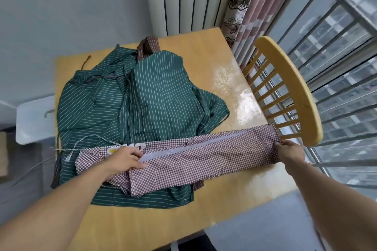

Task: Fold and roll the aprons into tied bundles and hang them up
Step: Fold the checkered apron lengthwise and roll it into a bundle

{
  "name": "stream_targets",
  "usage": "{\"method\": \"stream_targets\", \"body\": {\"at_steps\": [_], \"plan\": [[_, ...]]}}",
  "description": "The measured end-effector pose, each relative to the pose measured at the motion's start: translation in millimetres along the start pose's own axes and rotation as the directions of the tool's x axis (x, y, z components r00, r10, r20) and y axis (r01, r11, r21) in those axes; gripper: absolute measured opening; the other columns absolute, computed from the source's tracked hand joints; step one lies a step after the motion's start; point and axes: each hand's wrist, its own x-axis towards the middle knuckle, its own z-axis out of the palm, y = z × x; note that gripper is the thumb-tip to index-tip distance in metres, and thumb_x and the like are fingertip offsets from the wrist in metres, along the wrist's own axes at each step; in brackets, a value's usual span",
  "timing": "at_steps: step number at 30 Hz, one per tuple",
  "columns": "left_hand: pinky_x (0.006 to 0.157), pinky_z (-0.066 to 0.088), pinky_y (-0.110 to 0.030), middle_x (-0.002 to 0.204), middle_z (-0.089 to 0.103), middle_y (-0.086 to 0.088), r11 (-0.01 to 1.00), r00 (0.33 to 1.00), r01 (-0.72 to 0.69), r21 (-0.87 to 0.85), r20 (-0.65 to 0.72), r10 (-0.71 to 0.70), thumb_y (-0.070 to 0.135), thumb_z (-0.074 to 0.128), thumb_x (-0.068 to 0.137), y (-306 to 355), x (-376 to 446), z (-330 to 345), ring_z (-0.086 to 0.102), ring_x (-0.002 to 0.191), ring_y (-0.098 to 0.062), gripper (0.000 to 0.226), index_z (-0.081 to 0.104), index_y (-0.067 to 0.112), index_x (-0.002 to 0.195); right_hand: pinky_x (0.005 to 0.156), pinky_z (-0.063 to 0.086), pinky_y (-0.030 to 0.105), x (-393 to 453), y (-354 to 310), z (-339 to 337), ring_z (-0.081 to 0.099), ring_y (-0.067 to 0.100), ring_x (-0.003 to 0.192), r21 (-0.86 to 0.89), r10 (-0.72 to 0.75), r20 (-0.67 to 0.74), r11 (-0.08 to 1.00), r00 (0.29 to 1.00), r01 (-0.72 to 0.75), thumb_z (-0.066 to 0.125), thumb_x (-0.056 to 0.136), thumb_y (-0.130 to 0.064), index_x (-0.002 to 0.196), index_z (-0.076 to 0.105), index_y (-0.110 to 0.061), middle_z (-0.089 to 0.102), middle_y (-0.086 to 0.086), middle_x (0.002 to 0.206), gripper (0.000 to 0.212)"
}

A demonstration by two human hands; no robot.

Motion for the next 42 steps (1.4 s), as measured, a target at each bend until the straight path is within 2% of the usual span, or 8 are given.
{"method": "stream_targets", "body": {"at_steps": [3, 8, 10, 15, 23, 27, 35, 42], "plan": [[0.086, 0.054, -0.027, 0.088, 0.079, 0.002, 0.999, 1.000, -0.004, 0.047, 0.011, 0.004, 0.028, 0.077, 0.088, -8, -6, 7, 0.074, 0.090, -0.015, 0.016, 0.076, 0.013, 0.093, 0.094, 0.056, 0.050, 1, 1, 0, 0.068, 0.038, 0.105, -0.092, -0.039, 0.068, 0.995, 0.997, 0.045, 0.073, 0.091, -0.040, 0.114, 0.075, -0.006, 0.074, 0.016, 0.114, 0.041], [0.073, 0.046, -0.018, 0.096, 0.065, 0.000, 0.996, 0.997, 0.074, 0.039, 0.030, -0.076, 0.066, 0.057, 0.086, -13, -8, 8, 0.063, 0.088, -0.015, 0.068, 0.070, 0.002, 0.105, 0.092, 0.054, 0.049, 6, -2, -2, 0.066, 0.045, 0.107, -0.263, -0.096, 0.064, 0.959, 0.993, 0.109, 0.057, 0.101, -0.042, 0.122, 0.069, 0.004, 0.070, 0.028, 0.117, 0.052], [0.090, 0.051, -0.027, 0.093, 0.065, 0.002, 0.997, 0.997, 0.076, 0.022, 0.010, -0.076, 0.074, 0.051, 0.085, -10, -8, 8, 0.066, 0.088, -0.016, 0.063, 0.066, 0.014, 0.097, 0.088, 0.052, 0.046, 8, -2, -1, 0.065, 0.046, 0.105, -0.300, -0.088, 0.069, 0.948, 0.994, 0.105, 0.051, 0.104, -0.042, 0.119, 0.067, 0.011, 0.068, 0.031, 0.115, 0.057], [0.121, 0.031, -0.046, 0.154, 0.047, -0.006, 0.997, 0.998, 0.062, -0.048, -0.031, -0.064, 0.055, 0.086, 0.070, -3, -7, 8, 0.045, 0.141, -0.026, 0.097, 0.048, 0.010, 0.147, 0.086, 0.051, 0.045, 13, -5, -1, 0.067, 0.045, 0.101, -0.381, -0.077, 0.080, 0.919, 0.994, 0.101, 0.048, 0.103, -0.048, 0.112, 0.069, 0.012, 0.069, 0.032, 0.108, 0.064], [0.098, 0.049, -0.042, 0.117, 0.069, -0.010, 0.933, 0.945, -0.092, -0.347, -0.325, -0.028, 0.026, 0.089, 0.064, 15, -6, 5, 0.065, 0.112, -0.028, 0.057, 0.057, 0.016, 0.111, 0.085, 0.052, 0.045, 13, -7, -5, 0.067, 0.044, 0.097, -0.410, -0.085, 0.136, 0.902, 0.987, 0.134, 0.048, 0.102, -0.053, 0.108, 0.070, 0.009, 0.070, 0.029, 0.105, 0.066], [0.104, 0.046, -0.044, 0.135, 0.059, -0.015, 0.966, 0.904, -0.075, -0.246, -0.426, -0.038, 0.022, 0.088, 0.075, 14, 0, 8, 0.060, 0.113, -0.028, 0.048, 0.060, 0.018, 0.114, 0.083, 0.055, 0.044, 8, -10, -6, 0.069, 0.043, 0.095, -0.412, -0.048, 0.125, 0.906, 0.991, 0.095, 0.048, 0.102, -0.054, 0.109, 0.069, 0.009, 0.071, 0.028, 0.104, 0.066], [0.117, 0.032, -0.048, 0.151, 0.048, -0.016, 0.926, 0.966, 0.131, -0.355, -0.165, -0.200, 0.015, 0.086, 0.078, -3, 4, 17, 0.045, 0.140, -0.033, 0.079, 0.048, 0.005, 0.147, 0.097, 0.055, 0.048, 16, -7, -13, 0.062, 0.042, 0.117, -0.071, 0.211, 0.253, 0.977, 0.944, -0.199, 0.080, 0.088, -0.025, 0.131, 0.060, 0.001, 0.065, 0.019, 0.127, 0.054], [0.119, 0.034, -0.046, 0.155, 0.048, -0.013, 0.959, 0.948, 0.091, -0.267, -0.272, -0.166, 0.050, 0.088, 0.069, -15, 0, 22, 0.046, 0.141, -0.032, 0.099, 0.048, 0.005, 0.148, 0.093, 0.053, 0.043, 3, -29, -28, 0.063, 0.037, 0.106, -0.048, 0.130, 0.264, 0.991, 0.956, -0.122, 0.079, 0.087, -0.011, 0.124, 0.065, 0.005, 0.065, 0.022, 0.124, 0.043]]}}
